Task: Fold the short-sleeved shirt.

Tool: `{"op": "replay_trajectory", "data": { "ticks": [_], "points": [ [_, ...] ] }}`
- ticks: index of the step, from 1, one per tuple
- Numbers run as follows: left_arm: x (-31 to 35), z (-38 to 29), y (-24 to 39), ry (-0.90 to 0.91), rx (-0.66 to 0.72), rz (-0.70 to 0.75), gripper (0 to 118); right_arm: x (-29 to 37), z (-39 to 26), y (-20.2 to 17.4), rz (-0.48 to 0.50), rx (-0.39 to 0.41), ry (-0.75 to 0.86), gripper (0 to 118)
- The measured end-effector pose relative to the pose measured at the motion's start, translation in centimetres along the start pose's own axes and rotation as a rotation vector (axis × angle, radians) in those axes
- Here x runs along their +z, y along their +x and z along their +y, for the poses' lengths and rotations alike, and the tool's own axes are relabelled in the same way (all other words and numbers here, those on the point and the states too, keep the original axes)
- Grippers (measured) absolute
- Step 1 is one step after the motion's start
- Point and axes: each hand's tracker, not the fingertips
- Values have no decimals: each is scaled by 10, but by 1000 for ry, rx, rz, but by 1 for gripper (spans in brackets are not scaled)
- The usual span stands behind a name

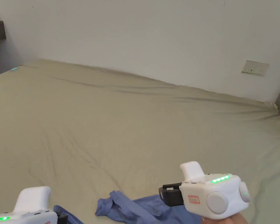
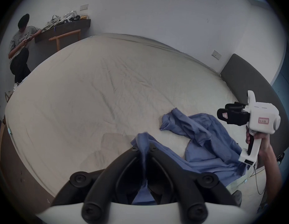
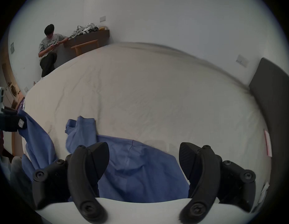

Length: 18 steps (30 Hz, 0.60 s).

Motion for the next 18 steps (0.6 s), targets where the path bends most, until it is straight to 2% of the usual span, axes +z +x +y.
{"op": "replay_trajectory", "data": {
  "ticks": [3,5,7,9,10,11,12,14,16,18],
  "points": [
    [-13,-1,-5,-21,-7,32,3,-24,2,-4,-62,63,-41,95],
    [-15,-3,-7,-33,10,20,3,-39,-2,-7,-1,95,-133,95],
    [-14,-4,-6,-34,3,25,3,-50,-11,-11,2,105,-197,92],
    [-13,-3,-7,-32,-12,27,3,-56,-22,-17,-17,144,-195,76],
    [-14,-3,-7,-33,-13,27,3,-55,-26,-18,-2,138,-175,57],
    [-14,-2,-7,-36,-10,26,3,-48,-23,-18,41,80,-125,31],
    [-12,0,-8,-36,-4,24,3,-47,-20,-19,38,51,-127,5],
    [-6,1,-6,-27,-6,13,3,-41,-17,-23,-55,63,-111,4],
    [0,3,-3,-18,-22,15,3,-29,-12,-21,-8,43,-100,4],
    [11,5,-3,1,-28,10,3,-7,-4,-17,-1,8,-28,4]
  ]
}}
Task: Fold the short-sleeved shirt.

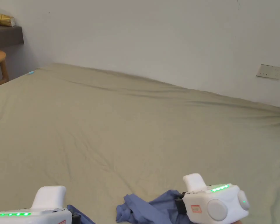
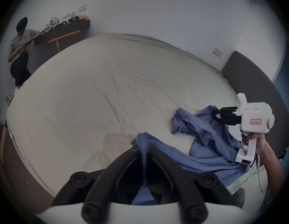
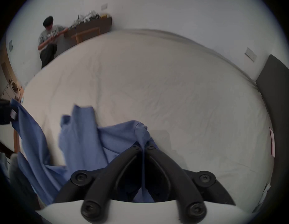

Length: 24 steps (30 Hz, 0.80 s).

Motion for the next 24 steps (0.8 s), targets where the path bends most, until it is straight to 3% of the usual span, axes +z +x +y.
{"op": "replay_trajectory", "data": {
  "ticks": [4,7,10,13,16,24],
  "points": [
    [40,17,1,122,52,-44,3,78,22,17,-2,-95,142,4],
    [87,45,8,219,-8,-62,3,162,44,38,-40,-123,289,4],
    [150,71,8,422,-41,-73,3,256,59,65,-49,-231,446,4],
    [210,103,-2,546,-53,-16,3,349,64,90,-129,-257,610,4],
    [256,128,-14,608,-25,-69,3,424,65,104,-152,-304,687,4],
    [329,175,10,745,-126,-33,3,525,79,74,-227,-219,787,4]
  ]
}}
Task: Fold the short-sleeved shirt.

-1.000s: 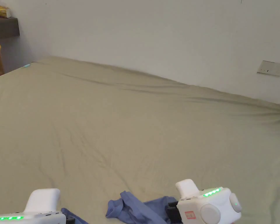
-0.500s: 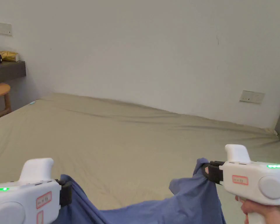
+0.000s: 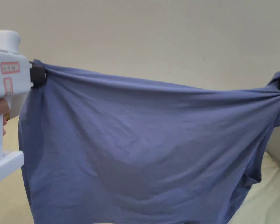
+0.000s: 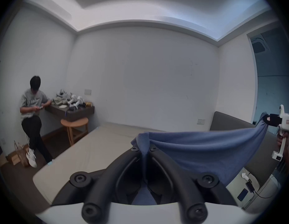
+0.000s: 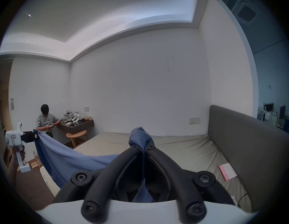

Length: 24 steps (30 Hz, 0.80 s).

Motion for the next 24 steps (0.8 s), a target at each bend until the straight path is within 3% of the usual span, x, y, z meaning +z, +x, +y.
{"op": "replay_trajectory", "data": {
  "ticks": [13,24],
  "points": [
    [-19,54,-3,-12,-57,31,3,-12,51,-15,-10,32,13,4],
    [-135,105,10,-2,-82,61,3,-103,88,-5,-83,150,-23,4]
  ]
}}
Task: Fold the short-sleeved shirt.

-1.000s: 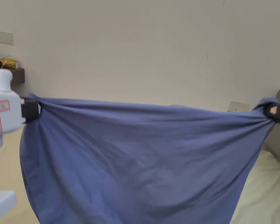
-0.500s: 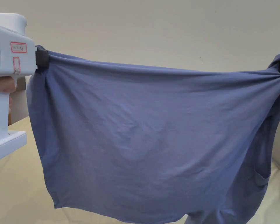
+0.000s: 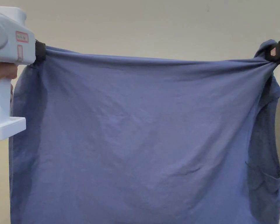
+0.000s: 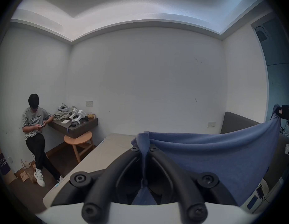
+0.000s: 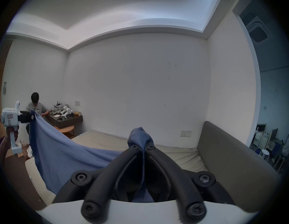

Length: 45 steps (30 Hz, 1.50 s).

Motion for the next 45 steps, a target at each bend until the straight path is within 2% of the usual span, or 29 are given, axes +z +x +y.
{"op": "replay_trajectory", "data": {
  "ticks": [4,7,10,13,16,19,21,25,28,29,30,35,38,42,45],
  "points": [
    [-64,6,13,-10,-32,-14,3,-58,3,2,-105,116,-18,4],
    [-109,1,24,-13,-35,-17,3,-99,-2,7,-116,93,-12,4],
    [-149,-10,36,-22,-121,10,3,-137,-14,11,-146,81,-7,4],
    [-182,-29,43,-20,-125,22,3,-170,-33,10,-157,85,-15,4],
    [-210,-51,49,-8,-198,66,2,-198,-58,8,-157,99,-24,4],
    [-229,-76,46,-29,-128,38,1,-222,-87,5,-162,96,-53,4],
    [-243,-94,47,-63,-148,51,1,-236,-105,4,-167,106,-95,4],
    [-259,-131,42,-91,-174,55,1,-250,-135,-1,-155,111,-128,3],
    [-275,-167,38,-155,-125,60,0,-258,-166,-6,-139,68,-166,3],
    [-279,-183,37,-197,-67,66,0,-262,-180,-8,-140,54,-197,3],
    [-282,-196,37,-229,-50,51,0,-265,-192,-10,-132,67,-240,3],
    [-288,-256,42,-271,-78,60,0,-270,-254,-17,-132,35,-291,3],
    [-282,-284,39,-335,-83,47,0,-267,-287,-17,-113,33,-348,3],
    [-259,-316,29,-373,-55,26,0,-246,-321,-19,-93,-12,-368,3],
    [-234,-345,24,-400,-84,31,0,-220,-348,-26,-77,-41,-392,3]
  ]
}}
